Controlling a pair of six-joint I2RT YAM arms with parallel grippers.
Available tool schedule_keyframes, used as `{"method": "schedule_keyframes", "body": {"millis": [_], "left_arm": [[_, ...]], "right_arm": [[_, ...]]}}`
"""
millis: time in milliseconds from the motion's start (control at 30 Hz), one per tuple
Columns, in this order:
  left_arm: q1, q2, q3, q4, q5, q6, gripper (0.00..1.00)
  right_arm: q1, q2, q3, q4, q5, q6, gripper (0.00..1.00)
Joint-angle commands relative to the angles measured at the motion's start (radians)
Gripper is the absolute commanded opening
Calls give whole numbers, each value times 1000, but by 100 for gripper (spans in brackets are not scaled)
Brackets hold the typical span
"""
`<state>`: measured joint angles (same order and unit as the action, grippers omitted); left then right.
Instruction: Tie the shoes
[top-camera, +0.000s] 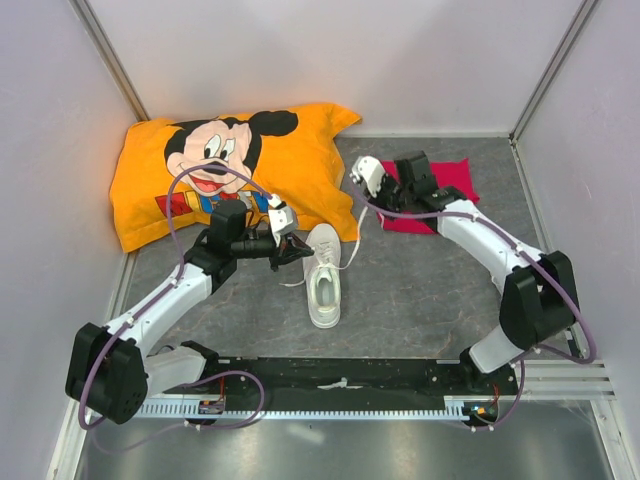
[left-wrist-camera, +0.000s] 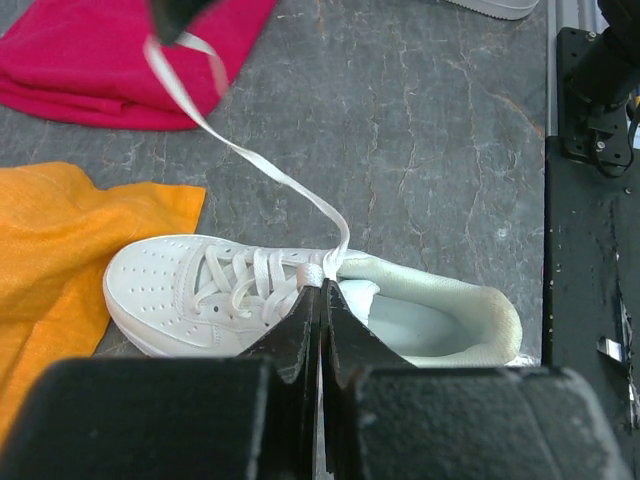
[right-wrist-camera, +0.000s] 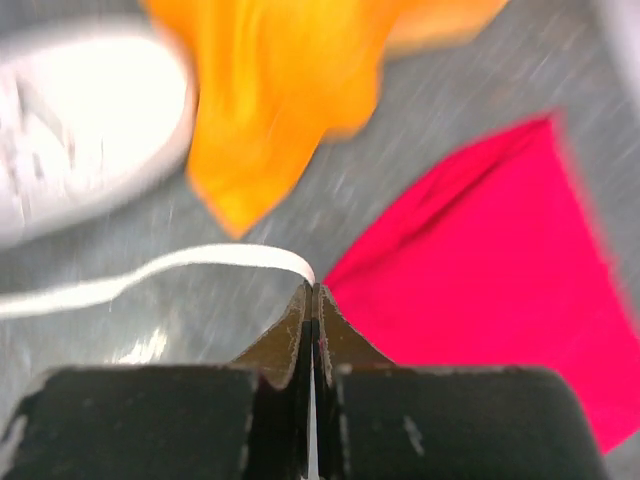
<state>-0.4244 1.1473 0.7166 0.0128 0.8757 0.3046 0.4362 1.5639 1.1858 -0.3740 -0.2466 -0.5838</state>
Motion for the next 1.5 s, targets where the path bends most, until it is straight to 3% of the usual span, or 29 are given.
{"method": "schedule_keyframes", "body": {"millis": [0, 267, 533, 600, 633, 733, 833, 1033, 1467], "left_arm": [[-7, -12, -3, 59, 40, 53, 2], [-11, -20, -11, 70, 40, 79, 2], [-11, -31, -26, 70, 39, 80, 2], [-11, -31, -26, 70, 36, 77, 2], [-11, -26, -26, 70, 36, 76, 2], [-11, -14, -25, 82, 17, 56, 2], [-13, -3, -20, 90, 3, 50, 2], [-11, 11, -25, 114, -4, 53, 2], [-11, 26, -25, 127, 11, 77, 2]], "right_arm": [[34, 85, 187, 81, -103, 75, 0], [225, 248, 443, 107, -209, 174, 0], [320, 320, 443, 142, -298, 306, 4], [317, 317, 439, 124, -316, 311, 21], [315, 306, 437, 113, -321, 300, 46], [299, 279, 442, 70, -312, 288, 67], [247, 245, 449, 3, -332, 276, 72], [145, 147, 387, -147, -437, 227, 70], [154, 166, 359, -258, -640, 242, 67]]}}
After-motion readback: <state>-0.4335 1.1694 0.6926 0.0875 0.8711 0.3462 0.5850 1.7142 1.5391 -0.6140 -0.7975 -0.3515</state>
